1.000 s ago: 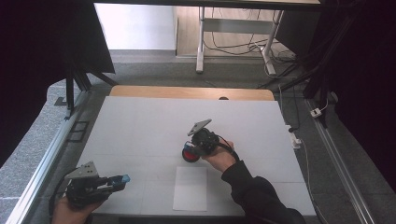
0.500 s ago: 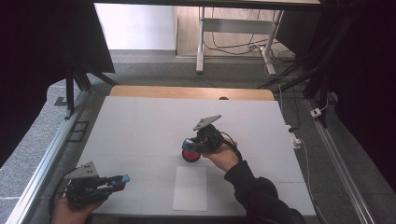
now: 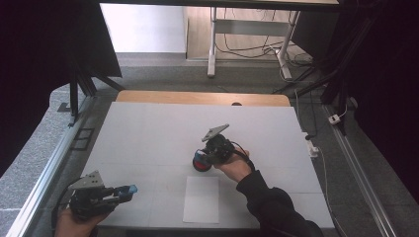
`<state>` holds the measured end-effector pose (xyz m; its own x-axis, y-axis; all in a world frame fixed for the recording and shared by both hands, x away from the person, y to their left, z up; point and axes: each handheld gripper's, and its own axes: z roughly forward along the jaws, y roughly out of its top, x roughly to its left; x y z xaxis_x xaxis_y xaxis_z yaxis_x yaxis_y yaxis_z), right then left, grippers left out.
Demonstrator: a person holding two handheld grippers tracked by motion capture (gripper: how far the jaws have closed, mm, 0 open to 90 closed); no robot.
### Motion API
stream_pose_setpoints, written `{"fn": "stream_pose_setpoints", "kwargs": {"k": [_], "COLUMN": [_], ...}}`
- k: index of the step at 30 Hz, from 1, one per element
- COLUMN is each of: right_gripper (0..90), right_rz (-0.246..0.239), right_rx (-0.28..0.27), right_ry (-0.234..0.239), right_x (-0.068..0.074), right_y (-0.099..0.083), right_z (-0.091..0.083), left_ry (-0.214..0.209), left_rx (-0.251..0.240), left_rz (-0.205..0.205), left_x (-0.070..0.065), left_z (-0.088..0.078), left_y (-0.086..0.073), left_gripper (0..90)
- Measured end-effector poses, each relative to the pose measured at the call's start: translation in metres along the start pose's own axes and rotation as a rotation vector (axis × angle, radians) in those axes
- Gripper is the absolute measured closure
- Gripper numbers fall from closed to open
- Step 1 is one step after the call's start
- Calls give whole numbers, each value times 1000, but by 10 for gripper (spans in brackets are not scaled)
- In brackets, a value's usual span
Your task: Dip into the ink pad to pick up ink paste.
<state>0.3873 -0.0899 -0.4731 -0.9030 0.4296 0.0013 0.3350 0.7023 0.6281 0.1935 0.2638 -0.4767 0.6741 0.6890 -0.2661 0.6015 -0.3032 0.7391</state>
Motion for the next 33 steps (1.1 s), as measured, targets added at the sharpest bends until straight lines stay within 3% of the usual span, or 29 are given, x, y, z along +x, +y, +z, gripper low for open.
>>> {"fn": "stream_pose_setpoints", "kwargs": {"k": [8,18,27,33], "right_gripper": [711,712,712,712], "right_rz": [-1,-86,-36,45], "right_rx": [21,51,34,10], "right_ry": [-8,-72,-37,22], "right_x": [1,13,5,-6], "right_y": [0,5,2,-2], "right_z": [5,7,7,6], "left_ry": [0,3,3,2], "left_rx": [1,4,5,6], "left_rz": [-2,-5,-6,-6], "left_x": [0,0,0,0], "left_z": [0,1,1,1], "left_y": [0,0,0,0], "left_gripper": [681,682,682,682]}}
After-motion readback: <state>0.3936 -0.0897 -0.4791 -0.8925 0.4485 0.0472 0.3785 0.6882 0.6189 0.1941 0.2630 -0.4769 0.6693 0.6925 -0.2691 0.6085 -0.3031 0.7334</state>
